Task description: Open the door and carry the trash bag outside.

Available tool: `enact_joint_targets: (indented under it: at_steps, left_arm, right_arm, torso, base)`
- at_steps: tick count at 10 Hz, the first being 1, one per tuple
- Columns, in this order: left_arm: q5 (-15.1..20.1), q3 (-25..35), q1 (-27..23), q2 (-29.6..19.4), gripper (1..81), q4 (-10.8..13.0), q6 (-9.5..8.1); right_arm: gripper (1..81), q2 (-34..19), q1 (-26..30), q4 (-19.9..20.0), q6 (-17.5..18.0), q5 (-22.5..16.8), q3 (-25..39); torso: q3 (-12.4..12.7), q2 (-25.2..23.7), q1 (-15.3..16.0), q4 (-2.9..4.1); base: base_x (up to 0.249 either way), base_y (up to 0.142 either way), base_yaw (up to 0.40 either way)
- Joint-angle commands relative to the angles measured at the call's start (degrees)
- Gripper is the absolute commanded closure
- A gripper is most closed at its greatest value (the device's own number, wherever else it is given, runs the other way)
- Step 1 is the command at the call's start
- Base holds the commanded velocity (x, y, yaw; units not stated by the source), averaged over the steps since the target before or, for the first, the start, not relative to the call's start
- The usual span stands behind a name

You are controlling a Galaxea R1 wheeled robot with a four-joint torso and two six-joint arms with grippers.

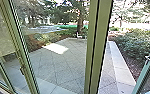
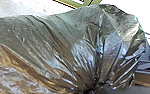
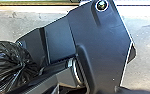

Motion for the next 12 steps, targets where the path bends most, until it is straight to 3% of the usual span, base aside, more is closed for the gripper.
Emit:
enact_joint_targets:
  at_steps: [1, 12]
  left_arm:
    - [2.65, -0.46, -2.90, 0.37, 81.1, 0.42, 0.35]
    - [2.74, -0.20, -2.91, 0.99, 81.1, 0.94, 0.61]
  right_arm:
    - [1.0, 1.34, 2.40, 0.48, 0.10, -2.56, 0.27]
    - [1.0, 2.92, 1.34, 0.66, 0.19, -1.95, 0.27]
  torso:
    - [0.00, 0.00, 0.00, 0.00]
    - [0.00, 0.05, 0.06, 0.00]
  base:
    - [0.000, 0.000, 0.000]
    - [-0.018, 0.000, 0.000]
